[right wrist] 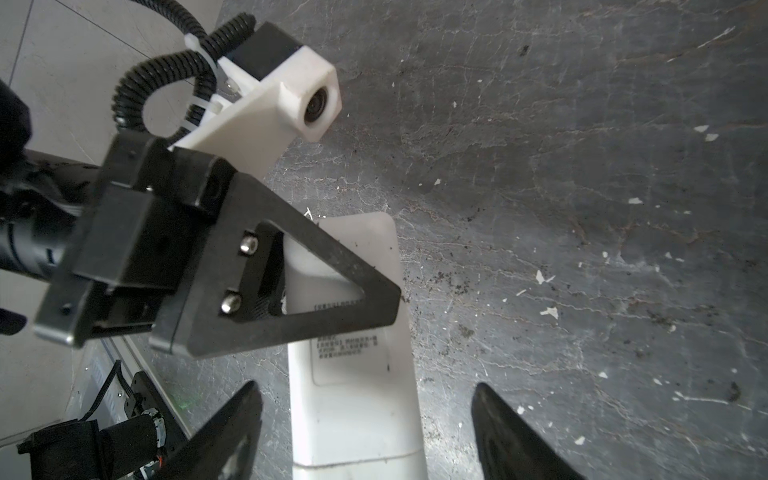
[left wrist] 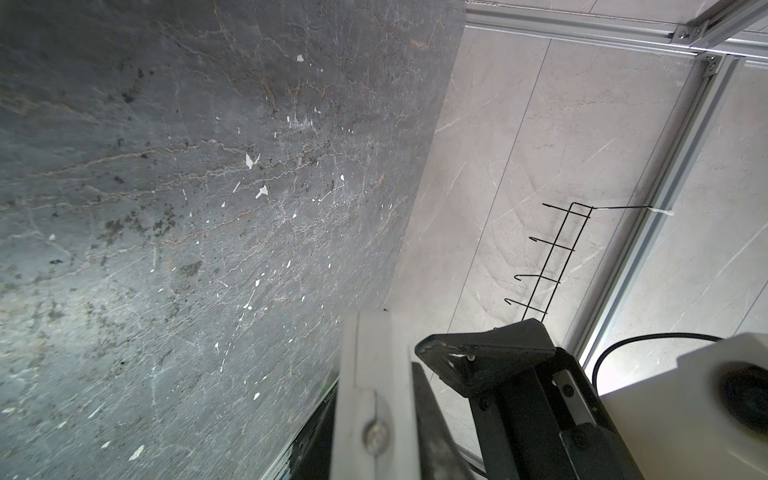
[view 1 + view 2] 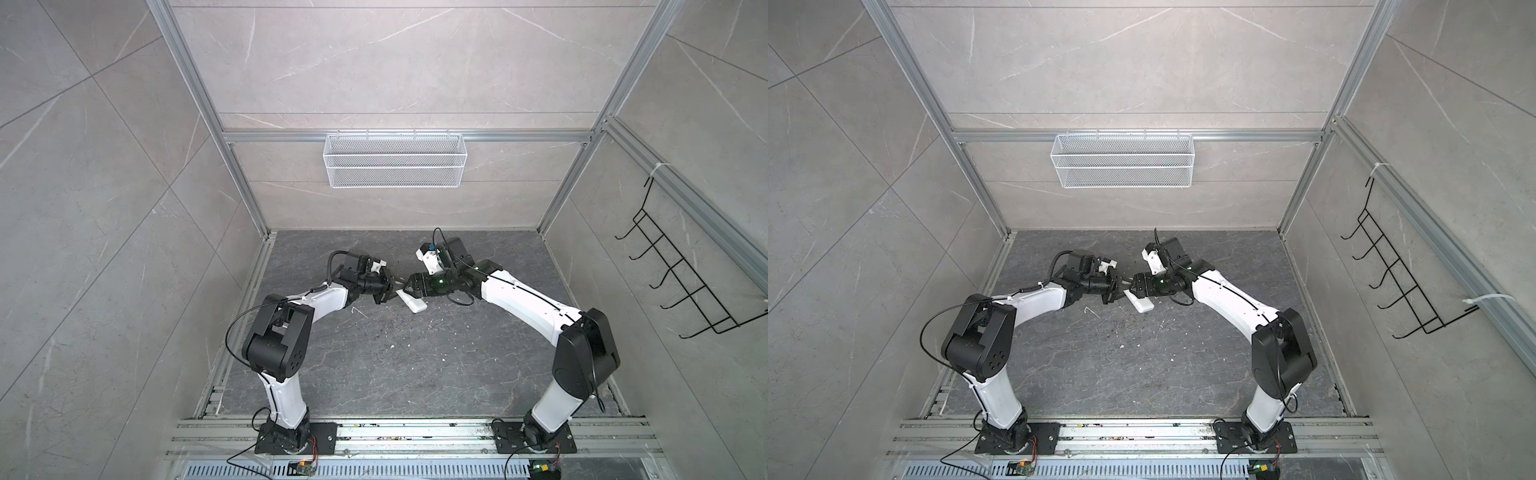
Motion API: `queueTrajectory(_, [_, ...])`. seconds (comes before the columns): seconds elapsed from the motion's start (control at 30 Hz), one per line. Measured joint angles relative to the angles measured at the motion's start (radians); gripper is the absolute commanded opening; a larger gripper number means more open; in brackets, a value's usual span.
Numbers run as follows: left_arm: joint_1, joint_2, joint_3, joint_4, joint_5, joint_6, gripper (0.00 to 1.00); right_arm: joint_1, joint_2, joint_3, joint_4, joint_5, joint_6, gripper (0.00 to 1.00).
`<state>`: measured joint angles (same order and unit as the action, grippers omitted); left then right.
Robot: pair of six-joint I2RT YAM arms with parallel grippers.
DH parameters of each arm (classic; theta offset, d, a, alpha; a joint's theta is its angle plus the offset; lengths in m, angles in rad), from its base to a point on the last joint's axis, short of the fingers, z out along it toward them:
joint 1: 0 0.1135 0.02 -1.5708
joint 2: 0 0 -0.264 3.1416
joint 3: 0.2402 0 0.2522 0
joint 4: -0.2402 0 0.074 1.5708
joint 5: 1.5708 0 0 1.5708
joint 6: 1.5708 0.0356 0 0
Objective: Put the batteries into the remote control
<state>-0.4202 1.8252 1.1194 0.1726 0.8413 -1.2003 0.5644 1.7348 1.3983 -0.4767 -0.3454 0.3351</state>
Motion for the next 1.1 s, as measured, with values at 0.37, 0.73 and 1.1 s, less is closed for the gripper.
queueTrajectory(0.37, [0.000,0.000,0.002,-0.016,0.000,0.000,0.00,0.025,0.046,0.000,0.001,-0.003,0.003,0.71])
queueTrajectory(0.73, [0.000,0.000,0.010,-0.012,0.000,-0.004,0.00,0.028,0.046,0.000,0.006,-0.021,0.005,0.60])
queueTrajectory(1.1, [0.017,-0.001,0.000,0.060,0.024,-0.047,0.59,0.031,0.045,-0.002,0.018,-0.025,0.000,0.44])
